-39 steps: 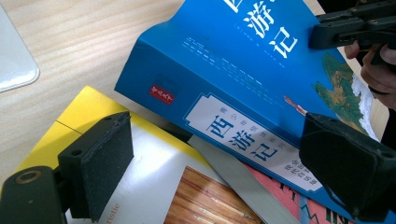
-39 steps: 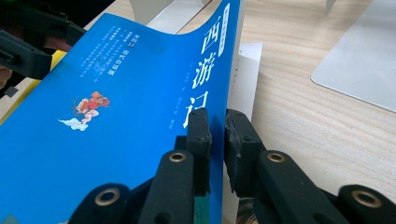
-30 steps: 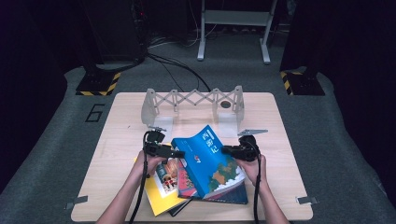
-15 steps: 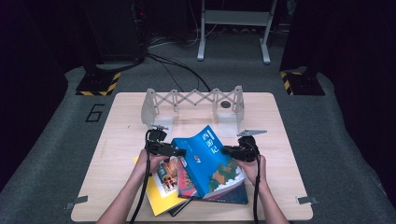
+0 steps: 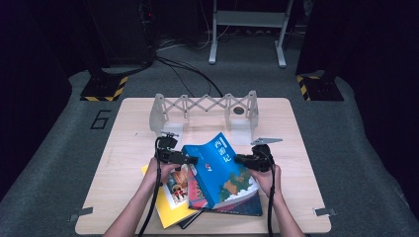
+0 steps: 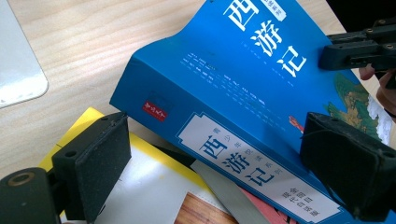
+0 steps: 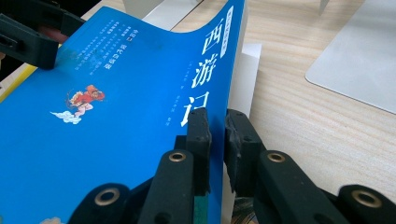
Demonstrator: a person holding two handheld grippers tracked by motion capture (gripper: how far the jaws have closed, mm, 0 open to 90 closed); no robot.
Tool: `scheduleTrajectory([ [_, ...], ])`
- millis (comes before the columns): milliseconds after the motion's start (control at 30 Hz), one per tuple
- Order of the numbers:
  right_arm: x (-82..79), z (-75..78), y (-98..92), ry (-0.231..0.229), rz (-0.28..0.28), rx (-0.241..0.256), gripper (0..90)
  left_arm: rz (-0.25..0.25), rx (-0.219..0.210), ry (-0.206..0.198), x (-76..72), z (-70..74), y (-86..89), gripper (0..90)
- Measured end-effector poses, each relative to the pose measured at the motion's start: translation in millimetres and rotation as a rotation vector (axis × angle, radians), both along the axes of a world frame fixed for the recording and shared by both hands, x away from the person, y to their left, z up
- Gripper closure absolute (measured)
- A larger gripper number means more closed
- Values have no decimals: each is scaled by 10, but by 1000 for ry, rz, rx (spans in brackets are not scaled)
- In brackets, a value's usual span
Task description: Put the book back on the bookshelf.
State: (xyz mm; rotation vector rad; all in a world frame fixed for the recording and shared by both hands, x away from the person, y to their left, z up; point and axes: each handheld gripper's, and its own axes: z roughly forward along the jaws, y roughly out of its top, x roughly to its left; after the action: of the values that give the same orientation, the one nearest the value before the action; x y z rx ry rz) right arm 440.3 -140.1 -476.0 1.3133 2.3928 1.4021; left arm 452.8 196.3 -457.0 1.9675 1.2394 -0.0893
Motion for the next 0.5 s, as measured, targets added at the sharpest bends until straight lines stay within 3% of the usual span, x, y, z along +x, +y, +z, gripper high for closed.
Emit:
scheduleTrajectory([
  [500,-5,5,11,-5,-6,-4,812,2,12,12,58,-3,-22,87],
])
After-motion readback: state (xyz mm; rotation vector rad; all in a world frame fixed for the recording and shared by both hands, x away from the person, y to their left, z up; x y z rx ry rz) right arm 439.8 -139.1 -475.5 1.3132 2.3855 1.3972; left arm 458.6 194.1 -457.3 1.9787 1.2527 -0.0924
